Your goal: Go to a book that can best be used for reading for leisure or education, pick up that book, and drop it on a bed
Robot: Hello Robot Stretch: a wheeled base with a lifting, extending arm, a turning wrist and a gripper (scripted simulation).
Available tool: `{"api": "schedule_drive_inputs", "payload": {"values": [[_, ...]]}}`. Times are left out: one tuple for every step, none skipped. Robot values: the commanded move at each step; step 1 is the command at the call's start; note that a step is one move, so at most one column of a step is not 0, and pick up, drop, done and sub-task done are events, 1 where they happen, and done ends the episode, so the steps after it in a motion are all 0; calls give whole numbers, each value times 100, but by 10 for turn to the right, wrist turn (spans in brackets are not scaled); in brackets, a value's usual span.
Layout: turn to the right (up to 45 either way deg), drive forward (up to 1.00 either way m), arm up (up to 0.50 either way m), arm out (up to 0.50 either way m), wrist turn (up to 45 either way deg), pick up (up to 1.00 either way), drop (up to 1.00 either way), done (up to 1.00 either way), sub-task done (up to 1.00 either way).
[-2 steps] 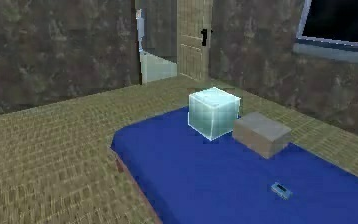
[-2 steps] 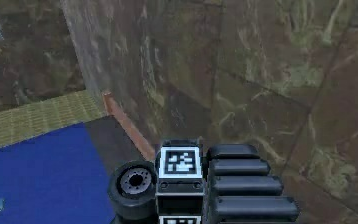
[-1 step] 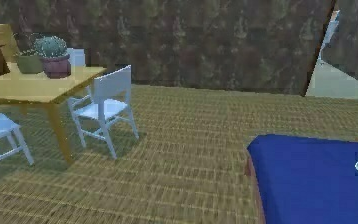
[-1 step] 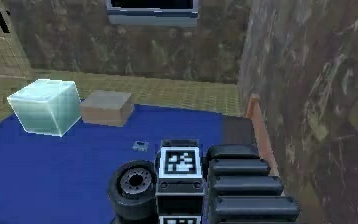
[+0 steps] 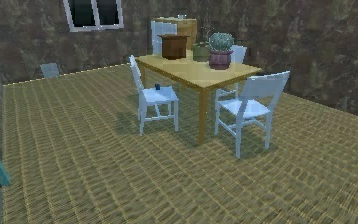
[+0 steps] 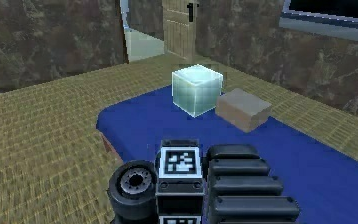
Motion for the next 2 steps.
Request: {"api": "schedule_drive_inputs", "payload": {"values": [[0,0,0,48,0,0,0,0,0],[0,0,0,0,450,0,0,0,0]]}}
